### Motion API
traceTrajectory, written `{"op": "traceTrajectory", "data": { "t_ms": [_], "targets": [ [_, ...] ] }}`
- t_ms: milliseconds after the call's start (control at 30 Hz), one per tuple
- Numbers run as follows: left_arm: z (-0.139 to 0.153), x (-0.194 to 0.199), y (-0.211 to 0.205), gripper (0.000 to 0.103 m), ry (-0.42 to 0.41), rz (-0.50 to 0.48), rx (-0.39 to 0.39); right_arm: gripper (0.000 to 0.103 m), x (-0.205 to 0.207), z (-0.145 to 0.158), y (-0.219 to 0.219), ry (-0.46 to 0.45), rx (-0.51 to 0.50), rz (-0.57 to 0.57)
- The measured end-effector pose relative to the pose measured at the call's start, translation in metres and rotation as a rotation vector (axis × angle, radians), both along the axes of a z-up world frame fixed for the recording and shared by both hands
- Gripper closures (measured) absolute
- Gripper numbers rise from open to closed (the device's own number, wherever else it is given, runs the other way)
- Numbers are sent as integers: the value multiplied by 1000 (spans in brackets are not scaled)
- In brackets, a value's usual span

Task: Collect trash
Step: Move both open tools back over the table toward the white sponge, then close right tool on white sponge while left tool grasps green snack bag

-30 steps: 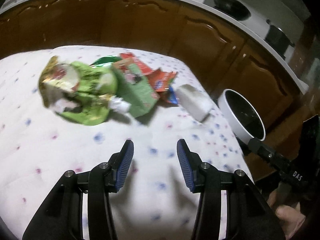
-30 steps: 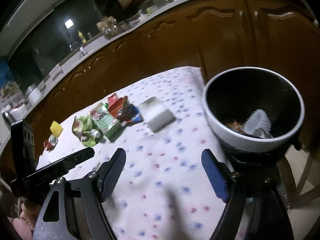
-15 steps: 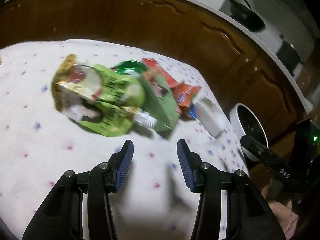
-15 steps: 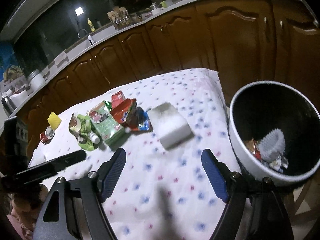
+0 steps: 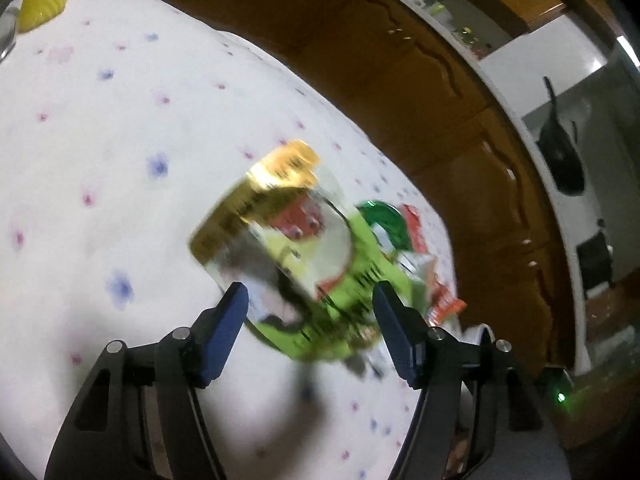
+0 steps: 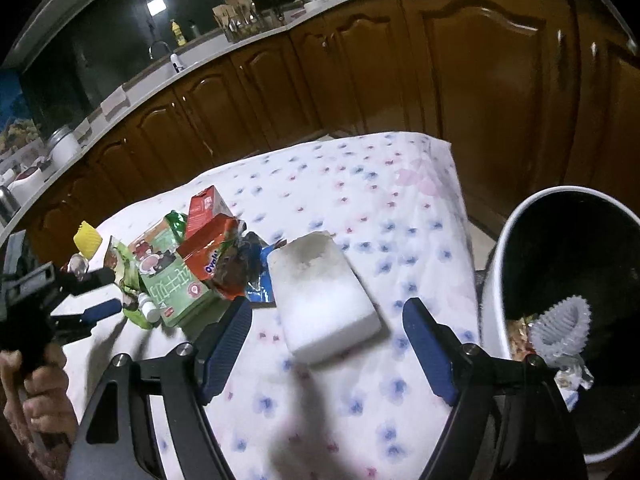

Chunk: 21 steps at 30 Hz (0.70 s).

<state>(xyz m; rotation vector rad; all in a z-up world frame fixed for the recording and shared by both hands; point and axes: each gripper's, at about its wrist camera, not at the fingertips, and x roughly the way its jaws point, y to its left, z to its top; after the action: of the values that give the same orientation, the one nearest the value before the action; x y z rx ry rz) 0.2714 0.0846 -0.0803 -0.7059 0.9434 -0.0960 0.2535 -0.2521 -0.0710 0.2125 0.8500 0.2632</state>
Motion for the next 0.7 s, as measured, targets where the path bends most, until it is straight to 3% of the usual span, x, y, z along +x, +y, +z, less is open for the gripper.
{"op": "traceTrajectory", "data": {
  "t_ms": [100, 333, 500, 700],
  "targets": [
    [-3, -4, 1, 38, 18, 14, 66, 53, 1, -5, 5, 23, -21, 9],
    [0, -33, 22, 39, -6, 7, 193, 57, -20, -1, 5, 12, 19, 19],
    [7, -50, 36, 41, 8, -104, 257, 57, -43, 13, 13, -14, 54, 47],
    [16, -78, 50, 41, -1, -109, 173, 57, -65, 27, 18, -41, 85, 54]
  ]
}}
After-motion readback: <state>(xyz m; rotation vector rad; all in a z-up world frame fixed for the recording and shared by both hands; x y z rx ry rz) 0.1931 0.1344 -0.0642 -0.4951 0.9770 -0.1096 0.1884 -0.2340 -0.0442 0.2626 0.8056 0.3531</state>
